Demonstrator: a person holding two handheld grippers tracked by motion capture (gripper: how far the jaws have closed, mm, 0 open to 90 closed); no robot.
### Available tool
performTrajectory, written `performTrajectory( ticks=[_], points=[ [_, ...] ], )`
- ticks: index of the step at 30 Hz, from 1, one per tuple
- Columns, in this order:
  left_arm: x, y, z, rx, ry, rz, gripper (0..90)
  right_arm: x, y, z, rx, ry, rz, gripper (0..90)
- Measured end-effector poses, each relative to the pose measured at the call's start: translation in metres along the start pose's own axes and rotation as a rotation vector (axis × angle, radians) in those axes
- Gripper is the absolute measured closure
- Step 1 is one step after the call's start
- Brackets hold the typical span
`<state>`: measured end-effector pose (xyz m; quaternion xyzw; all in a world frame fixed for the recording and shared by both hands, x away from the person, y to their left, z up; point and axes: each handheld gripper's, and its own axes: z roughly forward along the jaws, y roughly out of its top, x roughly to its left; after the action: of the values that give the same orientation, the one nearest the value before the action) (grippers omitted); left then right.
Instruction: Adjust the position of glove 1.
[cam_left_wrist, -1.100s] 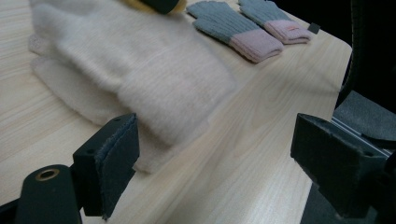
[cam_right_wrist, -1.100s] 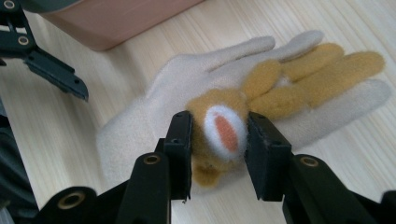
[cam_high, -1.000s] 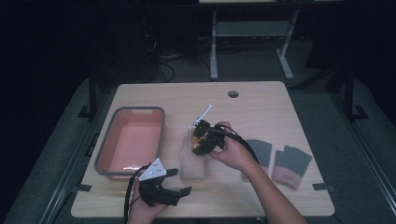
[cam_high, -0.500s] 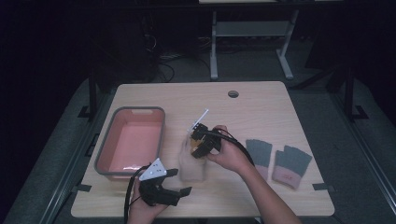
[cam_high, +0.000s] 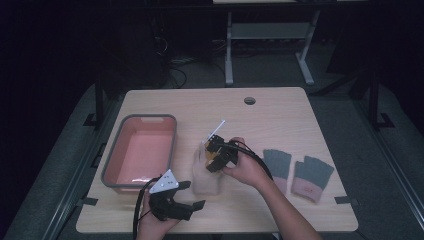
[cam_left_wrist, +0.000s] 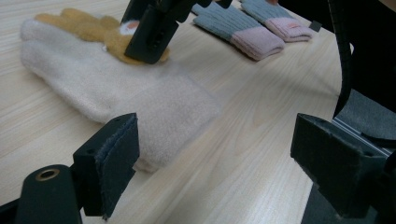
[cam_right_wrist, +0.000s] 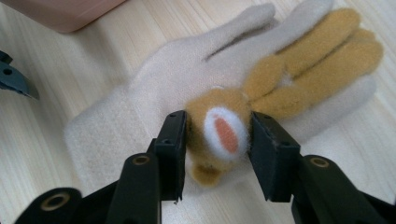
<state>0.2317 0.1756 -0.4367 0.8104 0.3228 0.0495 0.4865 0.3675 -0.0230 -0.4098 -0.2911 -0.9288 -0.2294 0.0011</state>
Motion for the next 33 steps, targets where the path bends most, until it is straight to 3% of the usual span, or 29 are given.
performTrajectory(
  ticks=[9,18,27,33],
  points=[
    [0.0,0.0,0.0,0.002,-0.001,-0.006,15.5,-0.001,-0.002,-0.002,-0.013,0.01,-0.003,50.7],
    [-0.001,0.0,0.001,-0.001,-0.006,-0.01,15.5,0.005,0.01,-0.012,-0.091,-0.001,-0.023,41.3],
    [-0.002,0.0,0.0,-0.006,-0.008,0.001,15.9,0.017,0.036,0.009,-0.05,-0.024,-0.089,37.3],
    [-0.003,0.0,0.0,-0.005,-0.017,0.0,16.0,0.02,0.038,0.032,0.04,-0.076,-0.137,36.2]
  ],
)
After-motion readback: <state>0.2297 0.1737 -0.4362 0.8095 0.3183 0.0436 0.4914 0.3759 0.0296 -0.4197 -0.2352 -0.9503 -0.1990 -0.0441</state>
